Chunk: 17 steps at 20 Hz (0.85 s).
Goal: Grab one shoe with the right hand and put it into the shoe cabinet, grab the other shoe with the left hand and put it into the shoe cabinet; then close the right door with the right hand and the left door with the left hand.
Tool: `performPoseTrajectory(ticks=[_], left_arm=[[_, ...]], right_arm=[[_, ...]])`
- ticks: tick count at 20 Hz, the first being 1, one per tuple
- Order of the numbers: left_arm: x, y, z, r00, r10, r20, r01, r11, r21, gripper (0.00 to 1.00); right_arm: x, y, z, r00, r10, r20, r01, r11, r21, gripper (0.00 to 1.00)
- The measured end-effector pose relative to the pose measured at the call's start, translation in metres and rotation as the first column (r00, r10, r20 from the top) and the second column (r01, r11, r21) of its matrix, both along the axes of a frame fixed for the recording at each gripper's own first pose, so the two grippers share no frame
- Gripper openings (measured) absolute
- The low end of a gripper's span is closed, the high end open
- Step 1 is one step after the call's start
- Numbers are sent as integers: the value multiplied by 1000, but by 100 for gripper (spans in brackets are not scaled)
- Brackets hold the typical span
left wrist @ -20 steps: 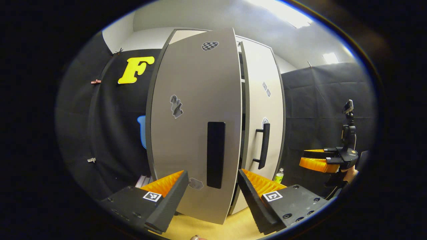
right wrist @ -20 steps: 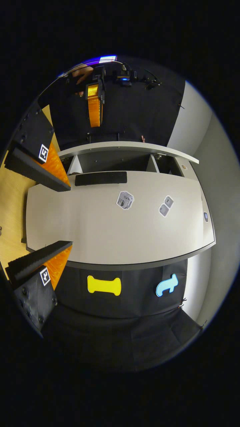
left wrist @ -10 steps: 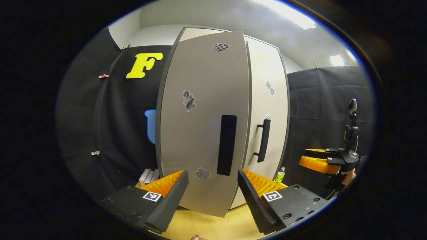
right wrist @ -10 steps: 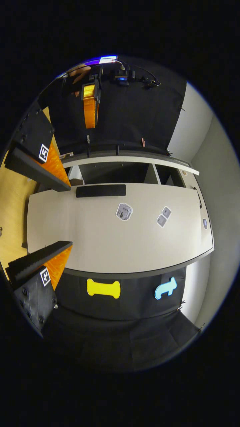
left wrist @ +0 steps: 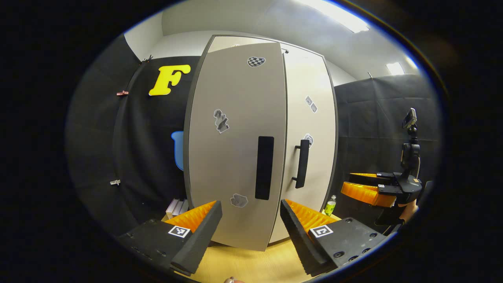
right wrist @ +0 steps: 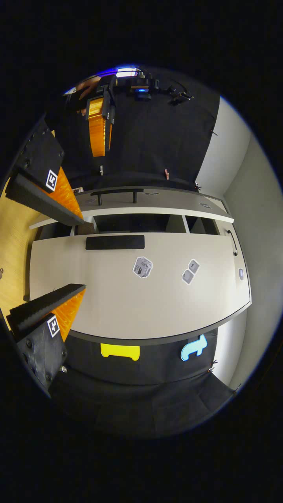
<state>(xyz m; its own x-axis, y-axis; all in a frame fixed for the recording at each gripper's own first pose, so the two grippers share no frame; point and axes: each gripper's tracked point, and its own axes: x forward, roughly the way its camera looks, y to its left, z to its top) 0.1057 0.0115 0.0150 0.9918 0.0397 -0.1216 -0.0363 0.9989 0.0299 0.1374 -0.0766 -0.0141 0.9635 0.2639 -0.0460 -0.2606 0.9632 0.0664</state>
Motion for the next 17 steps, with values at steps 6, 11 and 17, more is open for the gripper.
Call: performPoseTrajectory(ticks=[6, 11, 17], left_arm=[[1, -2, -2, 1000, -7, 5, 7, 1000, -6, 95], [8, -9, -1, 1000, -19, 14, 19, 1000, -13, 95], [13, -11, -4, 1000, -27, 9, 28, 999, -23, 95]], right_arm=[[-2, 3, 2, 1000, 3, 1, -3, 1000, -4, 98], [2, 6, 1, 1000, 13, 0, -13, 1000, -6, 98], [5, 3, 0, 1000, 6, 5, -6, 1000, 2, 98]])
